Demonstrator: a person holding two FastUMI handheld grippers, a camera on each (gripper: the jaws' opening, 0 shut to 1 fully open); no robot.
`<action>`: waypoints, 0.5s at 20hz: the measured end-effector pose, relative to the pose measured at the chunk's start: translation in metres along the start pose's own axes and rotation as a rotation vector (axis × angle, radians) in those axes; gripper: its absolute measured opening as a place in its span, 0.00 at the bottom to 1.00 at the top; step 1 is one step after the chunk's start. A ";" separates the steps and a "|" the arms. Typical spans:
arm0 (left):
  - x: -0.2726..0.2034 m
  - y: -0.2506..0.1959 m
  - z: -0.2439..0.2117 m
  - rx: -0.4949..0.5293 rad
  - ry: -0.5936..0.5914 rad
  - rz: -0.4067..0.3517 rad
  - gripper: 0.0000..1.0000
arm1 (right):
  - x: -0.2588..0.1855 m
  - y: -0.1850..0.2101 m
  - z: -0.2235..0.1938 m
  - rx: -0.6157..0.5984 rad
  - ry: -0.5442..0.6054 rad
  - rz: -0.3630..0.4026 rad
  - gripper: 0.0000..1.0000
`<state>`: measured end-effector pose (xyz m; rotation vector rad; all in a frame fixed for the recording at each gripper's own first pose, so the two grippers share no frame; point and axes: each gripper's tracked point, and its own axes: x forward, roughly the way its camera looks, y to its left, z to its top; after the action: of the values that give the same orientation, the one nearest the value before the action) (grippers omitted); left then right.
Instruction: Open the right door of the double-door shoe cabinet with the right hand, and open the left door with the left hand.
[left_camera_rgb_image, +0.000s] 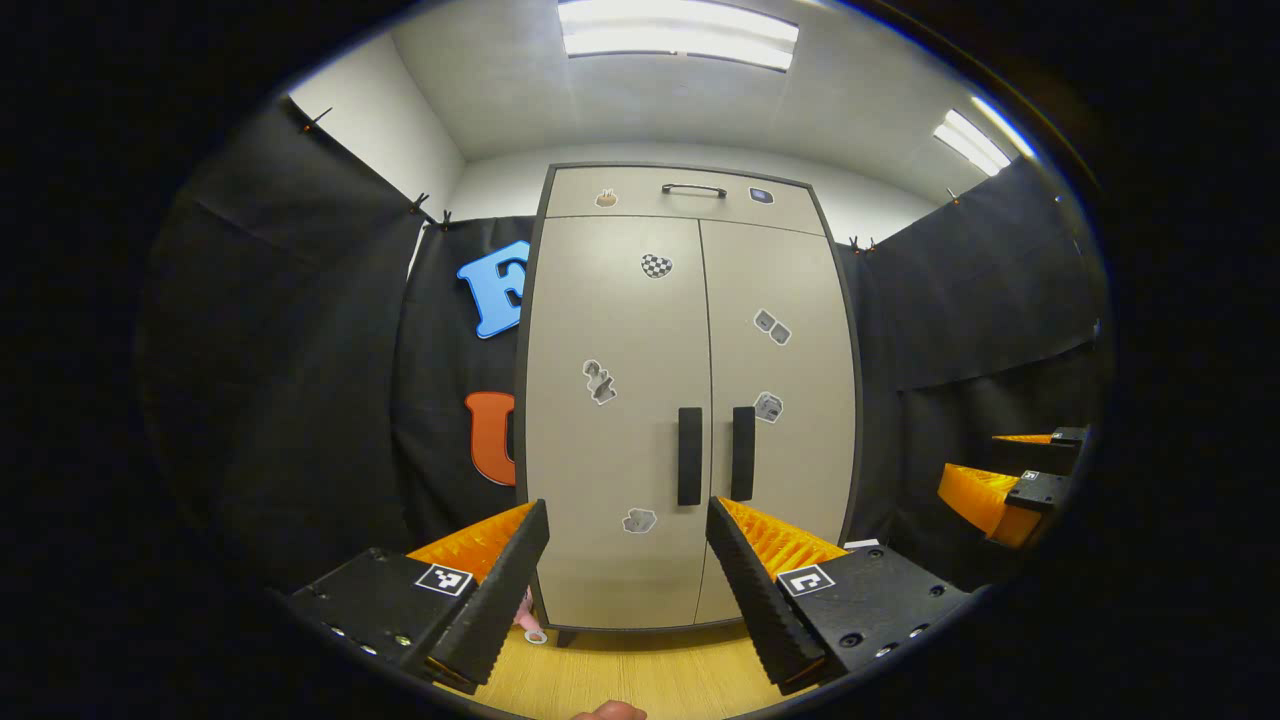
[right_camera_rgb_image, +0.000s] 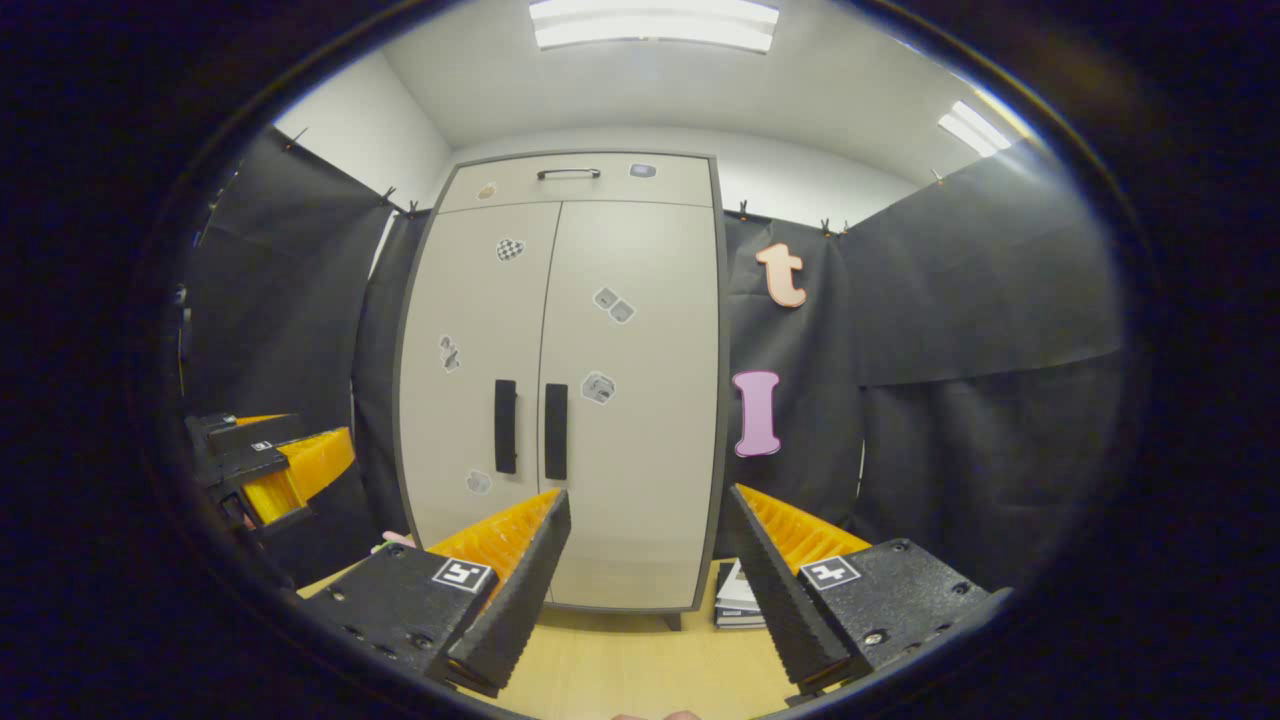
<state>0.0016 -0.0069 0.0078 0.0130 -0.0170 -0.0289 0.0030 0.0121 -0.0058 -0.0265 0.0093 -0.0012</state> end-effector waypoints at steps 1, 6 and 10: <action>0.000 0.000 -0.001 -0.001 0.002 -0.001 0.95 | 0.001 0.001 -0.001 0.002 0.004 0.001 0.97; -0.001 0.004 -0.003 -0.006 0.008 0.000 0.95 | 0.012 0.007 -0.004 0.014 0.013 0.010 0.97; -0.004 0.006 -0.007 0.000 0.017 -0.005 0.95 | 0.036 0.012 -0.001 0.002 0.004 0.008 0.97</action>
<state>-0.0025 -0.0011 0.0003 0.0129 -0.0004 -0.0340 0.0394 0.0241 -0.0076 -0.0249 0.0134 0.0064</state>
